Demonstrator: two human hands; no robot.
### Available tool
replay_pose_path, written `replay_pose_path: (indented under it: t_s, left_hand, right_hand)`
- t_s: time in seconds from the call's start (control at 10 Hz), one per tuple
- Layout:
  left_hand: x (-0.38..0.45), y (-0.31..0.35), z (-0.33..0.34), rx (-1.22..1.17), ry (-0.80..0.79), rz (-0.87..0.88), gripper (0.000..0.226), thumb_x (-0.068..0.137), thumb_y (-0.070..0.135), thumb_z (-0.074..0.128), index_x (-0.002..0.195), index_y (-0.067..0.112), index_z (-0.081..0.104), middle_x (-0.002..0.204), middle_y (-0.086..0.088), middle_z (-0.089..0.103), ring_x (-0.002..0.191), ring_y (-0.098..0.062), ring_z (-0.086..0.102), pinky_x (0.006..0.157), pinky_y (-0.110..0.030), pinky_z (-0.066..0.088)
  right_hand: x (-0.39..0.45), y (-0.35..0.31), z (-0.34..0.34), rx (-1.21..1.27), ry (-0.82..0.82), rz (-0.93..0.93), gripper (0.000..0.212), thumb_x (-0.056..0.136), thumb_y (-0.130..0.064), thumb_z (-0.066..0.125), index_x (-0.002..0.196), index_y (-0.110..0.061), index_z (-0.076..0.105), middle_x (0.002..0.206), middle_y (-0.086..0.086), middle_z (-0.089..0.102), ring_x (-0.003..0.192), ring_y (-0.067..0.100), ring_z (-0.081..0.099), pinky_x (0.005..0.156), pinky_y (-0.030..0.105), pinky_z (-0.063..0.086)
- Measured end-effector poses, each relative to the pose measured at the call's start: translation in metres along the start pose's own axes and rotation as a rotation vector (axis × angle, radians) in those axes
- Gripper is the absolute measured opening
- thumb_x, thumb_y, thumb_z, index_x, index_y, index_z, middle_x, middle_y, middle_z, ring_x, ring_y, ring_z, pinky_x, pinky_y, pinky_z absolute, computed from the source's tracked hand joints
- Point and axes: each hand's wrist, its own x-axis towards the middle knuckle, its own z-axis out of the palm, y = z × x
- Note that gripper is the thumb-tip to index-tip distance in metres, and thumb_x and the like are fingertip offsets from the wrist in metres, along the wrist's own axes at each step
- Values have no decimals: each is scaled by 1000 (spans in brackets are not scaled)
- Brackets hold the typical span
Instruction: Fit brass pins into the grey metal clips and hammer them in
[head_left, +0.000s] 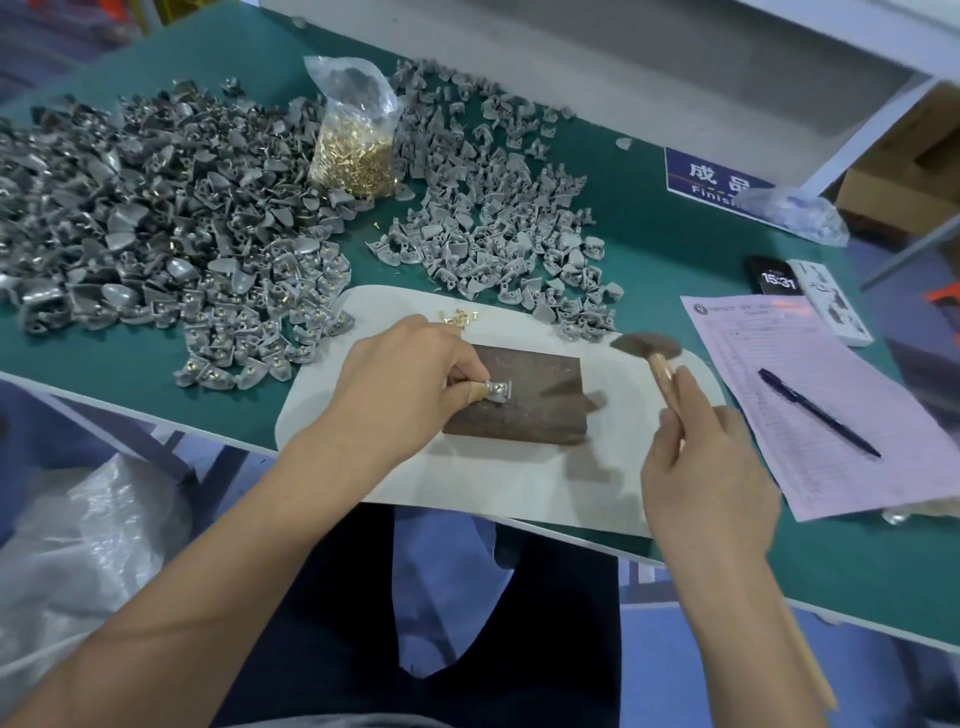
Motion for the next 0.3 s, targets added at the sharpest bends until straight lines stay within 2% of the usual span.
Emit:
replay_pose_path:
  t_s: [0.1,0.2,0.3]
  left_hand:
    - [-1,-1,0,10,-1,4,7,87,46,72,90,40,73,87,19,64,94,-5,49,70,-29,35]
    - [-2,-1,0,-11,4,3,6,87,47,71,89,42,73,85,20,63,93,-5,50,68,-29,34]
    - [-2,1,-3,-2,14,16,5,88,49,69,89,45,72,85,21,63,93,-4,50,62,-27,30]
  right_hand:
    - [8,6,10,-61,-114,106,45,102,-16,49,145,-25,55,97,14,51,92,42,57,69,39,34]
    - [7,0,17,-111,-159,111,41,103,-18,50,142,-28,59,102,17,58,103,40,49,80,44,36]
    - [13,-7,5,159,-84,-30,30,102,-32,54,127,-28,70,114,10,67,108,31,52,93,42,41]
